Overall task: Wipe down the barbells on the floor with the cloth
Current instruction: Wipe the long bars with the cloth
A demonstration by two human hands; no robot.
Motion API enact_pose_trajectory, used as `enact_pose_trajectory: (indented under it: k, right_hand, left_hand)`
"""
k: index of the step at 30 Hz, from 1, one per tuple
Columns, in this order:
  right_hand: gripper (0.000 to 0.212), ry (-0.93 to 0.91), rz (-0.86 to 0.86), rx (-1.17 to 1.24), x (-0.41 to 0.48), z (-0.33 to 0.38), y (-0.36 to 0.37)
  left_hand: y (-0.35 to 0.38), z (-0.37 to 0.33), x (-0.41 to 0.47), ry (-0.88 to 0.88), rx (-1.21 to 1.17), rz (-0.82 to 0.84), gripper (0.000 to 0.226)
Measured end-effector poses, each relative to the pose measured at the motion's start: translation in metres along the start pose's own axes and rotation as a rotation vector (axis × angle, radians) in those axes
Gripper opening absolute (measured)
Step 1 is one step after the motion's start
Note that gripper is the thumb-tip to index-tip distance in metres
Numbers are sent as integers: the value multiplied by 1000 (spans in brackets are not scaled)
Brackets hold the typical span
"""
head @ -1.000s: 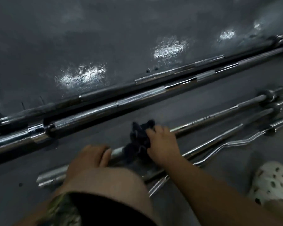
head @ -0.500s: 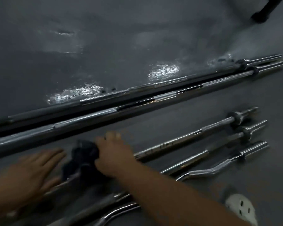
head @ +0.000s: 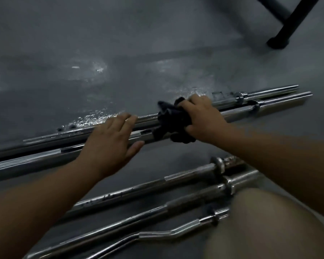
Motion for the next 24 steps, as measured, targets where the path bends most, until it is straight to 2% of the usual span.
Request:
enact_pose_trajectory:
  k: [7, 13, 16, 19, 22, 24]
  right_hand:
    - [54, 54, -150, 151, 8, -77, 5]
    - [53, 130, -156, 184, -2, -109, 38]
    - [60, 163, -99, 127, -18, -118, 45]
    - [65, 122, -50, 23, -24, -125, 26]
    - [62, 130, -74, -48, -33, -130, -22]
    - [62, 154, -65, -88, -41, -133, -57]
  left_hand:
    - [-18, -51, 58, -124, 49, 27, 72]
    - [8, -76, 88, -152, 24, 73, 70]
    - [29, -82, 98, -71, 10, 107, 73]
    - [32, -84, 140, 63, 97, 136, 78]
    - [-1, -111, 207, 122, 99, 85, 77]
    - [-25, -136, 237, 226, 104, 48, 75]
Point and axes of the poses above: each hand's wrist, its own x-axis towards the middle knuckle, its own y-axis out of the palm, z = x × y, the point moved 2 cm from there along x, towards the middle knuckle, and after that the axes turned 7 degrees about x, right-handed, at the moved point
